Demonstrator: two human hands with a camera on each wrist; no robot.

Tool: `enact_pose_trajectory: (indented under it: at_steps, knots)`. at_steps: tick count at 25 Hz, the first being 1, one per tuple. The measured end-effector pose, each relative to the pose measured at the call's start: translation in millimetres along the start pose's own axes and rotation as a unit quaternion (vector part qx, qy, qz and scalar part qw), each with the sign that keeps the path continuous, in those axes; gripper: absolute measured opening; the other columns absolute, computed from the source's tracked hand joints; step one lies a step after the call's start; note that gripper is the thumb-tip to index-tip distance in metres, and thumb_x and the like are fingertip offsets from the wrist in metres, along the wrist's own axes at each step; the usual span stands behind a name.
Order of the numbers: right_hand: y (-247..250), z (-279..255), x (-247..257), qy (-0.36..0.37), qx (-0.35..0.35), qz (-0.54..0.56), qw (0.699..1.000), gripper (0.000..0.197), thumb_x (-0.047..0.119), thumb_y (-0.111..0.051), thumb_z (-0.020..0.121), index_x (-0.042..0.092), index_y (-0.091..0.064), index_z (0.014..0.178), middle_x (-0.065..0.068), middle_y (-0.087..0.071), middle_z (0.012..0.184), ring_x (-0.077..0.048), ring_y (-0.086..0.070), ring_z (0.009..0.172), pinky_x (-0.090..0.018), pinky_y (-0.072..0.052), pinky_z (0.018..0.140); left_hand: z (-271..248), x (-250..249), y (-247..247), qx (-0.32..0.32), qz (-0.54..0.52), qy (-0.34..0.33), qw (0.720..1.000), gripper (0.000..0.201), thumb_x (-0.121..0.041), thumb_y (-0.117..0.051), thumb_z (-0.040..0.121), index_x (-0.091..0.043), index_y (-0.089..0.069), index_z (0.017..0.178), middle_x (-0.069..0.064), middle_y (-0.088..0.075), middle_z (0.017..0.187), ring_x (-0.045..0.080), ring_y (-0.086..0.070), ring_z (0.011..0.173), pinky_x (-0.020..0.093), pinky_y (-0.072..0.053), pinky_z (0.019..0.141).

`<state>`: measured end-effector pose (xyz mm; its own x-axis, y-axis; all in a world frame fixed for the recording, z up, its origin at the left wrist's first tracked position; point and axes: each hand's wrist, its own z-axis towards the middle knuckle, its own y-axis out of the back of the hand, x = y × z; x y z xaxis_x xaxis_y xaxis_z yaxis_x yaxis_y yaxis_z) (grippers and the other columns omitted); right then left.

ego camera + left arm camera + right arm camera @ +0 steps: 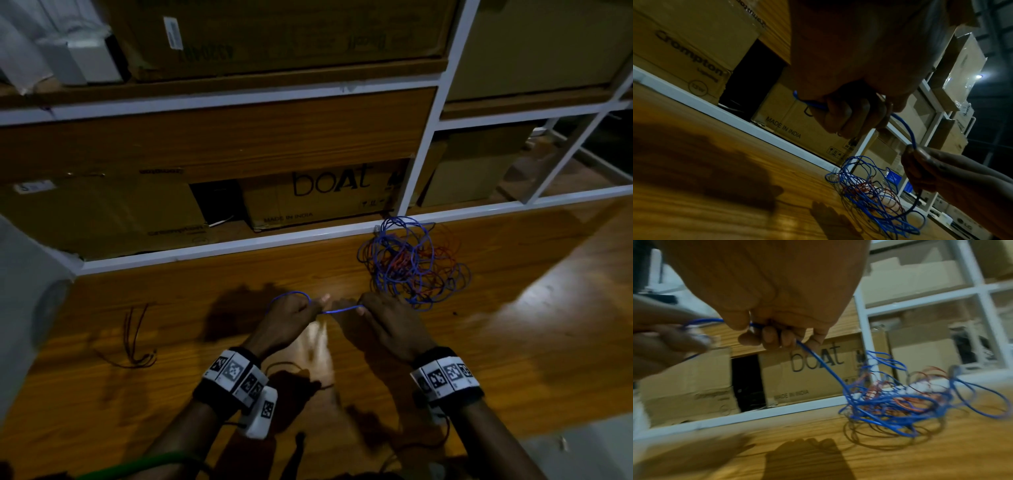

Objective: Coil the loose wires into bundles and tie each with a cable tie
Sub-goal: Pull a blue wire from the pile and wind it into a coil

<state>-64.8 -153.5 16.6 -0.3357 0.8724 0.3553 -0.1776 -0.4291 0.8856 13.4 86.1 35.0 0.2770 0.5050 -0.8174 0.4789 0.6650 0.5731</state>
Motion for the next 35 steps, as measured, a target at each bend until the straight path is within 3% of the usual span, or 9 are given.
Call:
enact_pose_trajectory:
  at_steps: [7, 11, 14, 19, 22, 26, 29, 33, 35]
  knots:
    - [-2.3, 5.1, -1.3, -0.011, 0.021, -0.069, 0.997, 0.034, 0.042, -0.029, 0.105, 0.023, -0.056, 0.11, -0.002, -0.063, 0.097, -0.028, -0.058, 0.09, -0.04, -0.036, 0.076, -11.2, -8.1, -22.6, 0.086, -0.087, 0.07, 0.99, 0.068, -0.079, -0.039, 0.089, -0.019, -0.044, 0.06, 0.002, -0.038, 0.057, 0.016, -0.036, 0.048, 0.033, -0.033, 0.06]
    - [1.7, 19.0, 14.1, -0.014, -0.014, -0.096, 0.995, 0.032, 0.038, -0.032, 0.102, 0.02, -0.058, 0.103, -0.003, -0.06, 0.086, -0.03, -0.058, 0.079, -0.041, -0.042, 0.071, -9.3, -35.6, -25.5, 0.083, -0.088, 0.072, 0.99, 0.063, -0.063, -0.023, 0.101, -0.019, -0.041, 0.059, -0.008, -0.037, 0.049, 0.009, -0.034, 0.043, 0.029, -0.029, 0.056]
    - [5.1, 28.5, 12.1, -0.05, -0.025, -0.048, 0.997, 0.033, 0.04, -0.03, 0.104, 0.022, -0.058, 0.105, -0.002, -0.06, 0.088, -0.027, -0.058, 0.079, -0.038, -0.044, 0.069, -12.1, -43.7, -22.6, 0.064, -0.188, 0.052, 0.979, 0.054, -0.05, -0.028, 0.106, -0.022, -0.041, 0.062, -0.011, -0.035, 0.051, 0.008, -0.029, 0.044, 0.027, -0.025, 0.052]
    - [11.6, 33.8, 12.1, -0.065, -0.054, 0.012, 0.996, 0.044, 0.052, -0.026, 0.104, 0.022, -0.058, 0.101, -0.002, -0.063, 0.091, -0.025, -0.061, 0.078, -0.041, -0.047, 0.059, -17.6, -37.7, -6.2, 0.193, -0.459, 0.128, 0.858, 0.046, -0.055, -0.049, 0.097, -0.022, -0.039, 0.067, -0.005, -0.028, 0.058, 0.007, -0.022, 0.044, 0.022, -0.015, 0.042]
    - [10.9, 40.1, 24.4, -0.047, -0.061, 0.04, 0.996, 0.047, 0.056, -0.021, 0.104, 0.024, -0.053, 0.093, 0.005, -0.056, 0.081, -0.021, -0.056, 0.072, -0.038, -0.04, 0.056, -15.7, -45.5, -3.4, 0.264, -0.522, 0.124, 0.802, 0.045, -0.053, -0.043, 0.098, -0.022, -0.039, 0.066, -0.008, -0.027, 0.053, 0.005, -0.015, 0.039, 0.02, -0.01, 0.037]
    - [-0.3, 45.9, 18.3, -0.08, -0.067, 0.01, 0.994, 0.031, 0.047, -0.027, 0.106, 0.028, -0.046, 0.091, 0.007, -0.047, 0.066, -0.022, -0.052, 0.056, -0.036, -0.036, 0.045, -5.7, -51.0, 6.3, 0.189, -0.614, 0.128, 0.756, 0.039, -0.045, -0.042, 0.1, -0.024, -0.044, 0.067, -0.011, -0.025, 0.052, 0.005, -0.011, 0.039, 0.018, -0.014, 0.036]
    - [2.6, 45.6, 11.8, -0.101, -0.09, -0.023, 0.991, 0.034, 0.045, -0.03, 0.105, 0.022, -0.051, 0.09, 0.008, -0.038, 0.057, -0.023, -0.048, 0.044, -0.027, -0.025, 0.04, -2.1, -43.5, 12.3, 0.161, -0.602, 0.136, 0.77, 0.036, -0.043, -0.042, 0.1, -0.024, -0.042, 0.069, -0.011, -0.027, 0.053, 0.003, -0.017, 0.038, 0.018, -0.016, 0.035]
    - [2.6, 44.7, 7.9, -0.089, -0.069, -0.069, 0.991, 0.04, 0.05, -0.028, 0.102, 0.022, -0.056, 0.096, 0.0, -0.053, 0.054, -0.026, -0.053, 0.042, -0.024, -0.023, 0.04, -14.8, -47.4, 6.5, 0.23, -0.508, 0.141, 0.818, 0.04, -0.045, -0.042, 0.1, -0.024, -0.04, 0.067, -0.009, -0.027, 0.054, 0.004, -0.019, 0.04, 0.019, -0.013, 0.039]
    - [-1.2, 46.0, 3.4, -0.087, -0.063, -0.091, 0.99, 0.044, 0.052, -0.025, 0.101, 0.022, -0.057, 0.099, -0.002, -0.057, 0.055, -0.026, -0.055, 0.043, -0.025, -0.03, 0.039, -16.7, -50.5, 8.0, 0.205, -0.502, 0.143, 0.828, 0.042, -0.045, -0.042, 0.103, -0.024, -0.041, 0.066, -0.008, -0.028, 0.055, 0.005, -0.019, 0.04, 0.018, -0.015, 0.039]
